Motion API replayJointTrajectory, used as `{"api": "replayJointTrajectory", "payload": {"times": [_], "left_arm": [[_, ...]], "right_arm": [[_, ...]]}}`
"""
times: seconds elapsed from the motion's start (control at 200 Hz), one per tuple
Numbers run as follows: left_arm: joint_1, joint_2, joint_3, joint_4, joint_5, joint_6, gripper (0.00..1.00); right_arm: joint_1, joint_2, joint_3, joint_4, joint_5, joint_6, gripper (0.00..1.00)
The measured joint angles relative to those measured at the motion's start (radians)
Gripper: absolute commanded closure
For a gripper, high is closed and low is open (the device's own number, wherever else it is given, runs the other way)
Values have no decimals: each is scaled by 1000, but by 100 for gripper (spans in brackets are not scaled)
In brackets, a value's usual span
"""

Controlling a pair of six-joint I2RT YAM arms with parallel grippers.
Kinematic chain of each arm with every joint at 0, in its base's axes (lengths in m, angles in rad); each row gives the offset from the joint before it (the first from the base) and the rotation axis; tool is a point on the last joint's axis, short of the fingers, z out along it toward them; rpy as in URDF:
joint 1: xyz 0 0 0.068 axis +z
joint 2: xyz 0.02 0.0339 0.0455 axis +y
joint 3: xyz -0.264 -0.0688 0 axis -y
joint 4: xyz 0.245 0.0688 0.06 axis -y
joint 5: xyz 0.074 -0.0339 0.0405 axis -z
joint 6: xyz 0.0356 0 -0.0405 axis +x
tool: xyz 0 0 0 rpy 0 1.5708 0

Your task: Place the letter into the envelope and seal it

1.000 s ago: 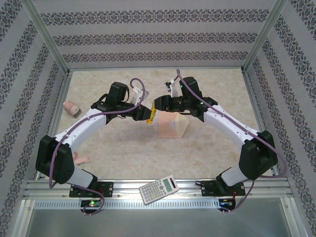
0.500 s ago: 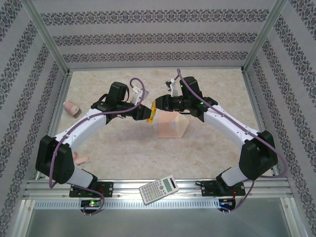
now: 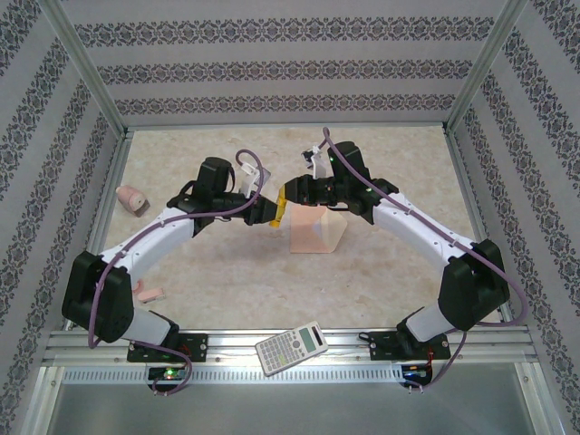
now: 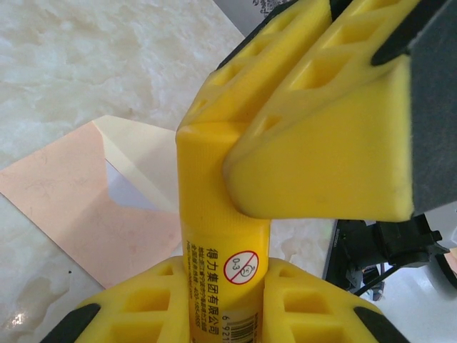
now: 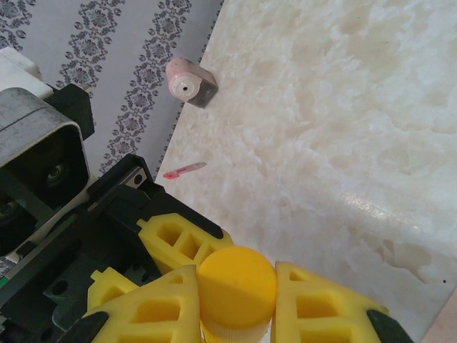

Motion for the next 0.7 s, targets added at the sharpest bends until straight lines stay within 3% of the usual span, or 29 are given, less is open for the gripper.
{"api": "replayJointTrajectory", "payload": {"times": [0.699], "left_arm": [[0, -48, -112, 193, -35, -74, 100]], "right_arm": [[-27, 75, 127, -114, -77, 14, 100]]}}
